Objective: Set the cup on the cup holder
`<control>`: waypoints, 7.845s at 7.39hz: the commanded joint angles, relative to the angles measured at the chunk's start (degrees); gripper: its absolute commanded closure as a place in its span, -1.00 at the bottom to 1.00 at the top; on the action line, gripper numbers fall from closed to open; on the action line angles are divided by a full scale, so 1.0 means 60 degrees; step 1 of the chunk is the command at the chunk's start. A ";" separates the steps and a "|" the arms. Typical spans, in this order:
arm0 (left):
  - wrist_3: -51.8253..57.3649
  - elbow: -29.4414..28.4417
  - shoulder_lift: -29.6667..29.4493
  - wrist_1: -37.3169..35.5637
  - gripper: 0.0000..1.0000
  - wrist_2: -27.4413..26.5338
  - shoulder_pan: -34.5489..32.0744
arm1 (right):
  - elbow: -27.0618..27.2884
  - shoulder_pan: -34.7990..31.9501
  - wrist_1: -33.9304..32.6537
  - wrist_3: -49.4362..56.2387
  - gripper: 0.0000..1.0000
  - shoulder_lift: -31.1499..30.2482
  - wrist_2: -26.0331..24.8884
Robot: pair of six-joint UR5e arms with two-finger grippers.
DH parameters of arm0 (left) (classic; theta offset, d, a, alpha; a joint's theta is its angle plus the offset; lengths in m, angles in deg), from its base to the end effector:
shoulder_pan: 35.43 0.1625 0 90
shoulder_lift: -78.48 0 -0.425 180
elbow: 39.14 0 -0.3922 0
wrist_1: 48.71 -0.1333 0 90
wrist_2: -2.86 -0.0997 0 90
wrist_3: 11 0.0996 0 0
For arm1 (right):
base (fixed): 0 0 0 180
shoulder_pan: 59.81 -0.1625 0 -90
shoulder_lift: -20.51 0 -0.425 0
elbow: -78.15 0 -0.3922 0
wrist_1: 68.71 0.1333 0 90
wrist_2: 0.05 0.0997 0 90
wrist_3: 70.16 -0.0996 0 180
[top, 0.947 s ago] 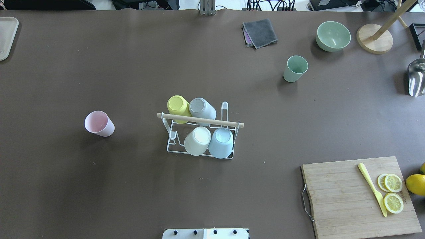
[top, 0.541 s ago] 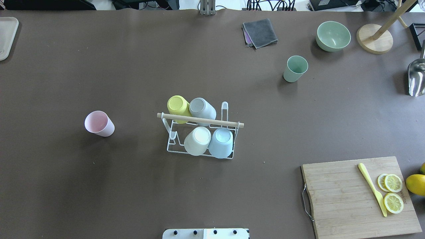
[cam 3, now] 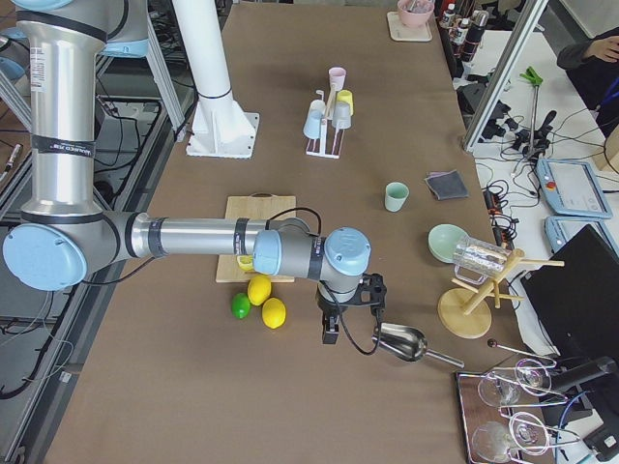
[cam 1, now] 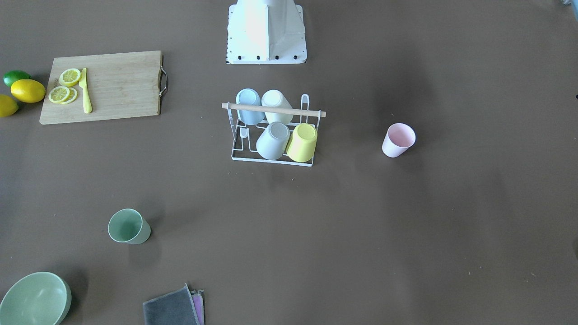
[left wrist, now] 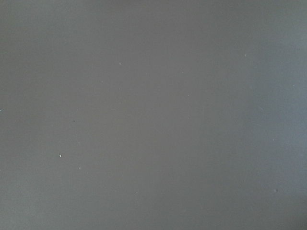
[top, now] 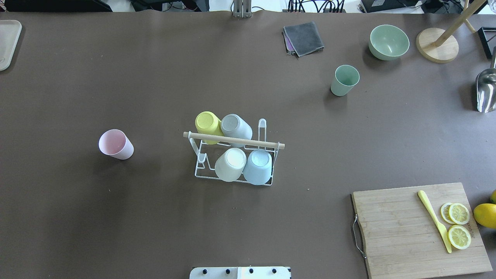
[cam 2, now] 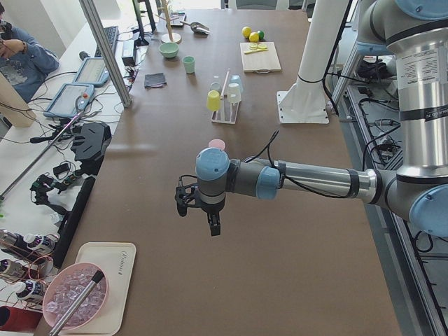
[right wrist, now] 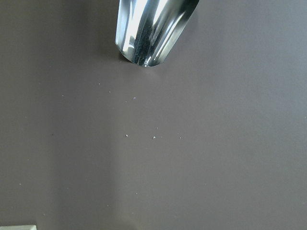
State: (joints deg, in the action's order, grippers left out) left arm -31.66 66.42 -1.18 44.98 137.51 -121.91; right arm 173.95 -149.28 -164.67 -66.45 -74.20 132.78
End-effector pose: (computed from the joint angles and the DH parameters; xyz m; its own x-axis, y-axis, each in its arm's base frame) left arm -0.0372 -0.4268 0.5995 0.6796 -0.2054 -0.7043 0.1914 0.9764 -0.1000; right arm 0.0614 -0.4510 0.6598 0.7317 -0.0136 0.6814 0.0567 0.9976 -0.0409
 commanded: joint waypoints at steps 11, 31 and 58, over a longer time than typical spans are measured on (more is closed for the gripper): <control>-0.0029 -0.0308 -0.2866 -0.1536 -0.98 -0.0776 0.1989 | 0.0145 0.0057 0.0041 0.0070 -1.00 0.0110 0.0055; 0.4453 -0.5843 -0.9546 -0.8613 -0.95 -0.0411 0.6034 | -0.6568 0.4773 0.0320 -0.3387 -1.00 0.9670 -0.0865; -0.0309 0.1244 -0.1775 0.6010 0.83 -0.1474 0.6620 | -1.5161 0.6020 0.0173 -0.0325 -1.00 1.3778 -0.1600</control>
State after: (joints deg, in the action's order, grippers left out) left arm -24.46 73.05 -17.40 62.44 131.69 -83.29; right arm 83.01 -113.33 -163.63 -68.22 8.23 122.98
